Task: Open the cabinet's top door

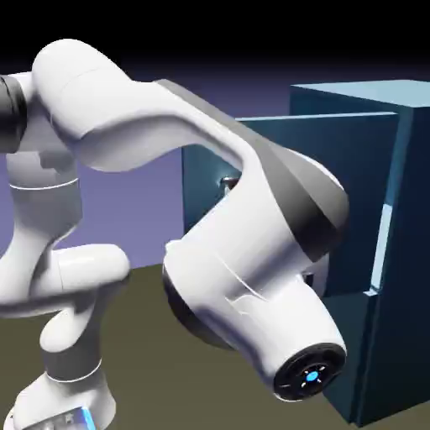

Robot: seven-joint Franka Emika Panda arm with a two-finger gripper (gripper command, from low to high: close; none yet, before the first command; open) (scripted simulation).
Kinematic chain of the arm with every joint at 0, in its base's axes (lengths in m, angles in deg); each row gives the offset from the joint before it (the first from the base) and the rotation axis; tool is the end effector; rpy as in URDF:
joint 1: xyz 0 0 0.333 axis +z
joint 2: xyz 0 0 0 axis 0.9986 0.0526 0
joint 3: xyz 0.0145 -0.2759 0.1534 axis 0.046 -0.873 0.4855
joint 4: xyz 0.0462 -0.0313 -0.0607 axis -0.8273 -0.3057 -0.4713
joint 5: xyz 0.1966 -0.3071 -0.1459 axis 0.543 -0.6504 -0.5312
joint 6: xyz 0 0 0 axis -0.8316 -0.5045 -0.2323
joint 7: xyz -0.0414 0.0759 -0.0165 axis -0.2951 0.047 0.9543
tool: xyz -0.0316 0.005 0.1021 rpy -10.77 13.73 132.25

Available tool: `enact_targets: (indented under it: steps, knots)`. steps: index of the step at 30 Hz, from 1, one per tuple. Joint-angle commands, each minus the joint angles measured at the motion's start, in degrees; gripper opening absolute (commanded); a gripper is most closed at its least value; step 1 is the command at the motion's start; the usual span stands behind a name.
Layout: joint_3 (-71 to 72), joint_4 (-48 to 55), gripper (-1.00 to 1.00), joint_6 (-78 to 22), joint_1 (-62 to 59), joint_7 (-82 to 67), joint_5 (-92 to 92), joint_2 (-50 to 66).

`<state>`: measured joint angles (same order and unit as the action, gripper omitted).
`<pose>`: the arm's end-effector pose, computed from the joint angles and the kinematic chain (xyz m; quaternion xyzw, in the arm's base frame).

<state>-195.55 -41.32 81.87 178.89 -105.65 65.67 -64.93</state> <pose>0.2259 -0.3614 0.4872 -0.6684 -0.2305 -0.3097 0.6357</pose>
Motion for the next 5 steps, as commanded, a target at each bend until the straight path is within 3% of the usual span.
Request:
enact_targets:
  steps: [1, 3, 4, 5]
  knots:
    - [0.2, 2.1, -1.0, -0.7, 0.3, 0.0, -0.8, -1.7]
    - [0.7, 5.5, -1.0, -2.0, 0.7, 0.0, -2.2, -4.5]
    - [0.7, 5.5, 1.0, -2.0, 0.7, 0.0, -2.2, -4.5]
    - [0.7, 5.5, 1.0, -2.0, 0.7, 0.0, -2.2, -4.5]
